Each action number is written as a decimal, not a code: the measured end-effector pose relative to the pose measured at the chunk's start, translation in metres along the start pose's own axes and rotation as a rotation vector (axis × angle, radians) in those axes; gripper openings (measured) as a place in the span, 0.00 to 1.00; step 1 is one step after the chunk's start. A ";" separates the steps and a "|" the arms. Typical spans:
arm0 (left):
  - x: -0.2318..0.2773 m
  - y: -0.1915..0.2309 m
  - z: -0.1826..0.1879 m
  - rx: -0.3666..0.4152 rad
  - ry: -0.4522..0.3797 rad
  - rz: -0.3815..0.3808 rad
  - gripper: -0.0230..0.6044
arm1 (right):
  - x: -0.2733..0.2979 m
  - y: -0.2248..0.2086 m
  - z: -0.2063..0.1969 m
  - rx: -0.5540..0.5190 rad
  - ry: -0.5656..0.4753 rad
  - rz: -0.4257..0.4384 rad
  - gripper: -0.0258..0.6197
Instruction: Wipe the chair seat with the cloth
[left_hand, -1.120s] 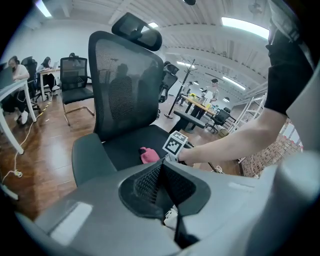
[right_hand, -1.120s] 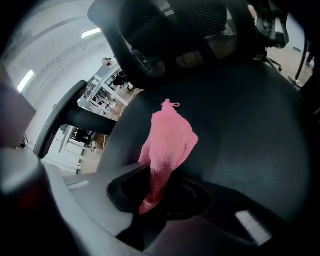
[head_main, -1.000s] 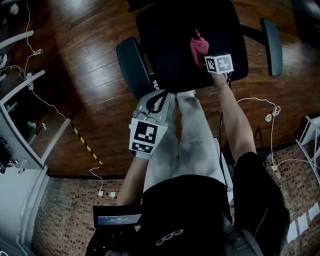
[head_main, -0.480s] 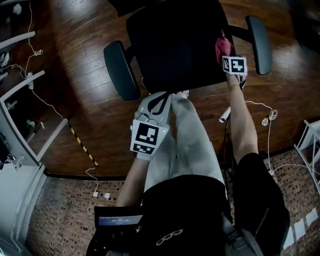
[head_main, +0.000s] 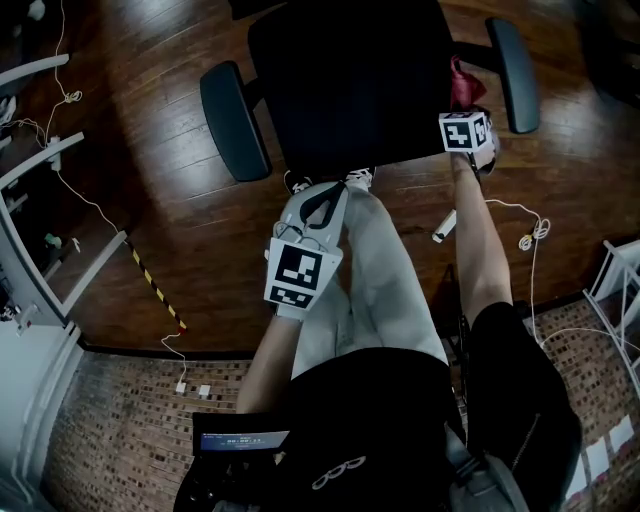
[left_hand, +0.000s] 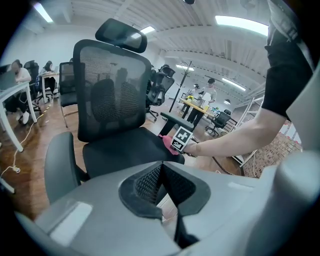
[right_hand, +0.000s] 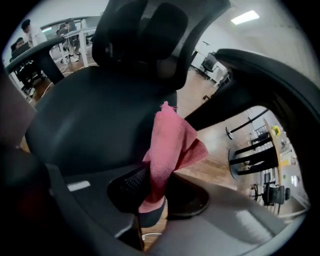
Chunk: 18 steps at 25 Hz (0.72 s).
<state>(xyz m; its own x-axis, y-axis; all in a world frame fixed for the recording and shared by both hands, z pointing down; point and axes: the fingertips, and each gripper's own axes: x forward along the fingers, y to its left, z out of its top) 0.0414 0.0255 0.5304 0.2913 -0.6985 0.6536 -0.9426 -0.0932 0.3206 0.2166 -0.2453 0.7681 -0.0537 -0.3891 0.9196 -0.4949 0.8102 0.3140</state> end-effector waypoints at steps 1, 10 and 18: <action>-0.003 0.001 -0.004 0.001 0.001 -0.004 0.02 | 0.001 0.013 0.003 -0.028 0.002 0.024 0.16; -0.042 0.007 -0.029 -0.016 -0.019 -0.016 0.02 | -0.002 0.141 0.020 0.013 0.056 0.227 0.16; -0.078 0.016 -0.057 -0.023 -0.017 0.003 0.02 | -0.034 0.264 0.058 -0.111 0.004 0.367 0.16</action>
<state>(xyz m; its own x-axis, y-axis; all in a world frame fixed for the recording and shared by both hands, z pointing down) 0.0129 0.1183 0.5237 0.2859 -0.7106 0.6429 -0.9393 -0.0751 0.3347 0.0376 -0.0441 0.8062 -0.2061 -0.0623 0.9765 -0.3464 0.9380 -0.0133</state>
